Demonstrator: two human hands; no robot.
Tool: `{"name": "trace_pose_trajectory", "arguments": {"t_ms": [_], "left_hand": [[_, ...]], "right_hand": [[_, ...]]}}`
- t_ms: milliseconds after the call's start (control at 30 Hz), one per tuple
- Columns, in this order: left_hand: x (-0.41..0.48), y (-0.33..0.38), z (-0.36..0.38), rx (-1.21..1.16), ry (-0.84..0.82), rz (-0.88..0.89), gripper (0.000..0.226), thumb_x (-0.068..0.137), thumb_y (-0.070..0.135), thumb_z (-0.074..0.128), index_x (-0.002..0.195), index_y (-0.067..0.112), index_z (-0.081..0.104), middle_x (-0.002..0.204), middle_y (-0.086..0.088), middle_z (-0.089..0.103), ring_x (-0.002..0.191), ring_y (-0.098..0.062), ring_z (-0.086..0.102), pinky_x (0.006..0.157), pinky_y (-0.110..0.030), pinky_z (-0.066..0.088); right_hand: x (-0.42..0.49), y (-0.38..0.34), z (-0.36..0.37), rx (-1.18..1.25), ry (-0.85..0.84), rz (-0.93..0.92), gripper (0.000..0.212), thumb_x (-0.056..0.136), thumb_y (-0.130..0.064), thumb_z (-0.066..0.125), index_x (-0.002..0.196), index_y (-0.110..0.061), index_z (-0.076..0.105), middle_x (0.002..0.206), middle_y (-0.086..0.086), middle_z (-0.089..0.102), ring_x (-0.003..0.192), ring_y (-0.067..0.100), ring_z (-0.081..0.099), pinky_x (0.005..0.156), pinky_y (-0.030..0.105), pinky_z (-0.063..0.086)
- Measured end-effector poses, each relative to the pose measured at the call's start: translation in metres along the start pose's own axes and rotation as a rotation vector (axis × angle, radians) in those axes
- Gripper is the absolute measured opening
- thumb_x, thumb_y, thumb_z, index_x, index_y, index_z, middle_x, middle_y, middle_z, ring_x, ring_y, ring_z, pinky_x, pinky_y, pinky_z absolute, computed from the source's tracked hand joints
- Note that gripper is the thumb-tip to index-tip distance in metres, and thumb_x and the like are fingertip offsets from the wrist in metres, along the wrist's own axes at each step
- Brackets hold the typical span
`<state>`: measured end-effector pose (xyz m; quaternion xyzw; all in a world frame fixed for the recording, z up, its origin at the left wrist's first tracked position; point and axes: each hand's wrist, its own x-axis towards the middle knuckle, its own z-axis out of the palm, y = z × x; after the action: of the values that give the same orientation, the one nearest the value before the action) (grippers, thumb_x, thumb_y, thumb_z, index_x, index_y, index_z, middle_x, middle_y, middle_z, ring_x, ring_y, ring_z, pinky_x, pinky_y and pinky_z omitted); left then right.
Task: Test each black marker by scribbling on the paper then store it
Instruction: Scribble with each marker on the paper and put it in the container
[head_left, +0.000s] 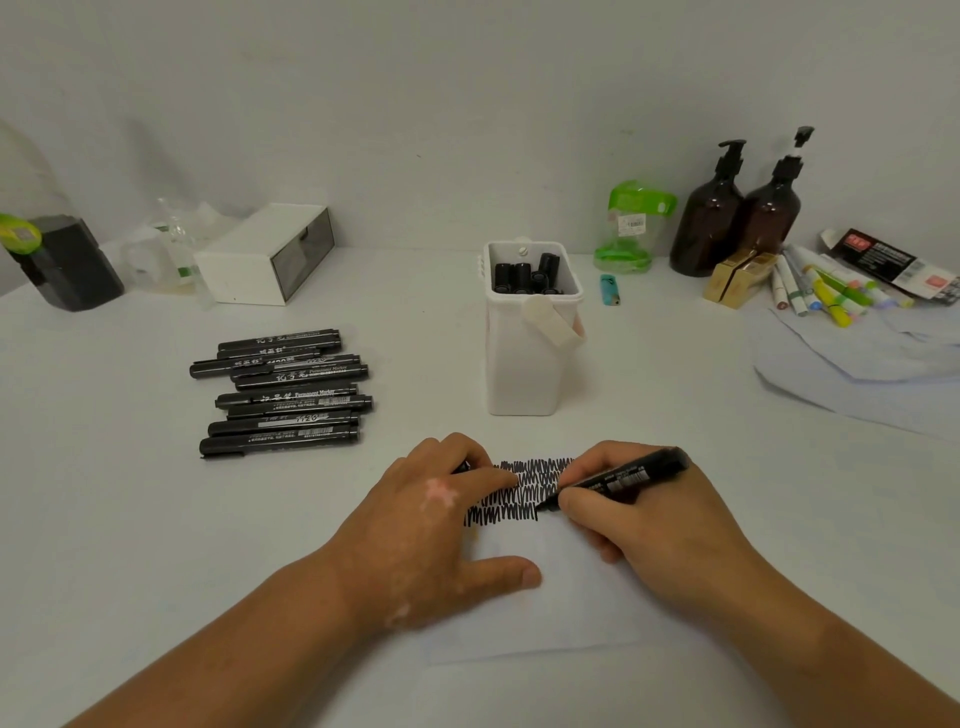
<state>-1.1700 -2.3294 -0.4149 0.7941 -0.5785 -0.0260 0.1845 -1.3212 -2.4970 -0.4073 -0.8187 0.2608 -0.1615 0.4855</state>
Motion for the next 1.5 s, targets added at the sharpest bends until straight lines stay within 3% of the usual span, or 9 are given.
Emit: {"name": "trace_pose_trajectory", "arguments": {"t_ms": [167,633,967,1067,1167,1300,1400,1467,1500], "left_hand": [[0.0,0.0,0.0,-0.006,0.002,0.002,0.082,0.069,0.087,0.052,0.138,0.042,0.048,0.119,0.024,0.042,0.109,-0.003,0.043,0.096,-0.026,0.043],[0.0,0.0,-0.001,-0.014,0.003,0.001,0.083,0.069,0.087,0.052,0.138,0.041,0.049,0.12,0.022,0.043,0.109,-0.003,0.044,0.097,-0.025,0.042],[0.001,0.001,-0.003,-0.015,-0.022,-0.009,0.083,0.069,0.086,0.053,0.139,0.041,0.049,0.122,0.021,0.044,0.111,-0.004,0.045,0.098,-0.028,0.043],[0.001,0.002,-0.003,-0.017,-0.027,-0.012,0.083,0.069,0.086,0.053,0.139,0.041,0.049,0.122,0.022,0.044,0.111,-0.004,0.045,0.098,-0.028,0.043],[0.001,0.002,-0.003,-0.014,-0.034,-0.016,0.083,0.069,0.087,0.053,0.139,0.041,0.049,0.121,0.022,0.044,0.111,-0.004,0.045,0.098,-0.028,0.043],[0.0,0.003,-0.006,0.009,-0.055,-0.017,0.081,0.073,0.085,0.051,0.14,0.04,0.046,0.122,0.021,0.044,0.111,-0.004,0.044,0.099,-0.027,0.04],[0.0,0.004,-0.009,-0.039,-0.026,-0.016,0.058,0.09,0.066,0.05,0.139,0.036,0.045,0.123,0.018,0.047,0.111,-0.006,0.045,0.1,-0.027,0.039],[0.001,0.002,-0.011,-0.186,0.01,-0.049,0.038,0.1,0.034,0.05,0.138,0.031,0.046,0.121,0.024,0.049,0.11,0.0,0.044,0.099,-0.019,0.036],[0.001,0.001,-0.012,-0.264,0.033,-0.075,0.039,0.1,0.017,0.048,0.137,0.03,0.047,0.115,0.032,0.048,0.106,0.004,0.045,0.093,-0.011,0.035]], "right_hand": [[0.001,0.001,0.0,0.011,0.025,0.001,0.011,0.076,-0.024,0.072,0.085,-0.03,0.075,0.053,0.004,0.066,0.046,0.012,0.061,0.048,0.019,0.048],[0.001,-0.003,0.0,-0.004,0.044,0.012,0.007,0.078,-0.021,0.071,0.079,-0.028,0.073,0.053,0.004,0.066,0.042,0.012,0.058,0.045,0.016,0.044],[0.002,-0.001,0.0,-0.059,0.086,0.008,0.004,0.077,-0.025,0.073,0.079,-0.029,0.072,0.053,-0.011,0.063,0.047,0.005,0.051,0.05,0.023,0.039],[0.003,0.0,0.0,-0.079,0.113,0.011,0.003,0.078,-0.027,0.073,0.081,-0.03,0.072,0.053,-0.01,0.063,0.047,0.007,0.051,0.05,0.022,0.04],[0.002,-0.002,-0.001,-0.076,0.085,0.007,0.004,0.073,-0.03,0.071,0.077,-0.027,0.071,0.057,-0.008,0.065,0.049,0.005,0.051,0.045,0.014,0.036],[0.001,-0.003,-0.002,-0.03,0.088,-0.01,0.005,0.072,-0.028,0.071,0.074,-0.024,0.071,0.057,-0.005,0.065,0.05,0.007,0.052,0.047,0.017,0.037],[0.002,-0.004,-0.005,0.124,0.138,-0.025,0.008,0.069,-0.028,0.068,0.073,-0.021,0.07,0.057,0.0,0.065,0.048,0.011,0.052,0.045,0.022,0.038],[0.002,-0.006,-0.007,0.266,0.156,-0.017,0.009,0.068,-0.025,0.067,0.072,-0.018,0.066,0.055,0.004,0.063,0.044,0.012,0.051,0.04,0.02,0.037],[0.002,-0.006,-0.007,0.33,0.156,-0.016,0.01,0.07,-0.024,0.069,0.071,-0.016,0.064,0.055,0.006,0.063,0.044,0.013,0.05,0.038,0.021,0.036]]}}
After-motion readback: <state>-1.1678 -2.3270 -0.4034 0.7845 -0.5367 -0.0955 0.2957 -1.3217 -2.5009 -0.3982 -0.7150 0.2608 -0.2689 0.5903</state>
